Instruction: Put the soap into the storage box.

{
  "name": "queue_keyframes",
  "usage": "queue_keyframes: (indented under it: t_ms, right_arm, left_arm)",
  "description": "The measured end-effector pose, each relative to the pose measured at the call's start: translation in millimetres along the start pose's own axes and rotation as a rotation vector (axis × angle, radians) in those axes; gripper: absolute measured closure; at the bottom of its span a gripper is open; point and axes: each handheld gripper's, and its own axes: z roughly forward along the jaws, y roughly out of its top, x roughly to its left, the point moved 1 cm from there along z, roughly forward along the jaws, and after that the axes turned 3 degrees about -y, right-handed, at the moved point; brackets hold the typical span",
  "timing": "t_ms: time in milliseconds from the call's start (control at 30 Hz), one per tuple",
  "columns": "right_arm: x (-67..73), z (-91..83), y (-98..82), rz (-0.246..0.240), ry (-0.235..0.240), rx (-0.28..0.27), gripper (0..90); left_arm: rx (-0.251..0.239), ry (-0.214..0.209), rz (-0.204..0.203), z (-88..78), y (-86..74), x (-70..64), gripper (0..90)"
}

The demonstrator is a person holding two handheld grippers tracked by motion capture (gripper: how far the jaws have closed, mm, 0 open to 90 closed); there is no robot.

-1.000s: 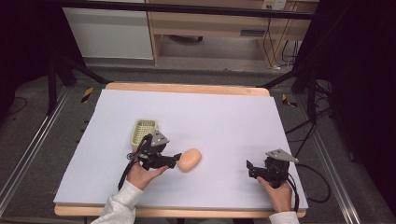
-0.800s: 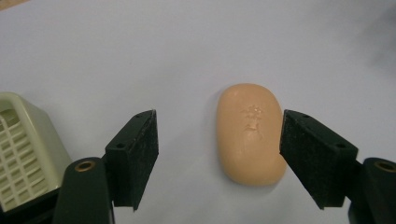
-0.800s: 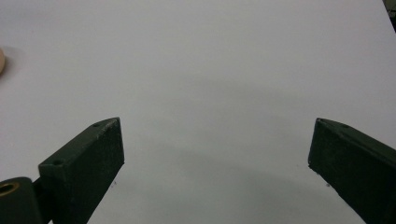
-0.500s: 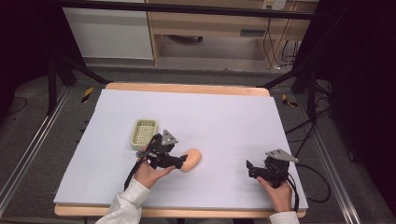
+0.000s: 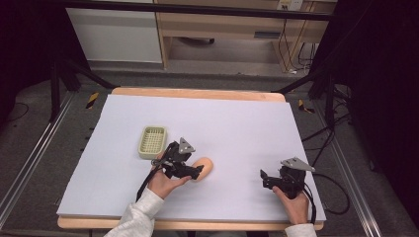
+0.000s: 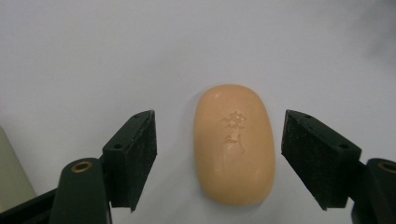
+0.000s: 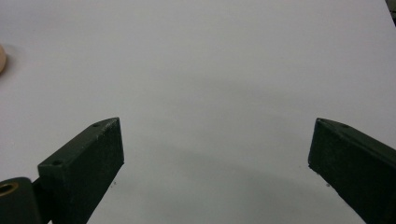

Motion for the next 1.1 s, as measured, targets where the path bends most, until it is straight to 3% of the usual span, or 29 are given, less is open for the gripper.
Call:
queue_keyframes:
  t_ms: [1100]
  right_arm:
    - [0.9,1.6,-0.1,-0.002,0.002,0.014,3.8]
  left_arm:
    - [0.11,-0.011,0.024,33.4,-0.7,-8.7,23.8]
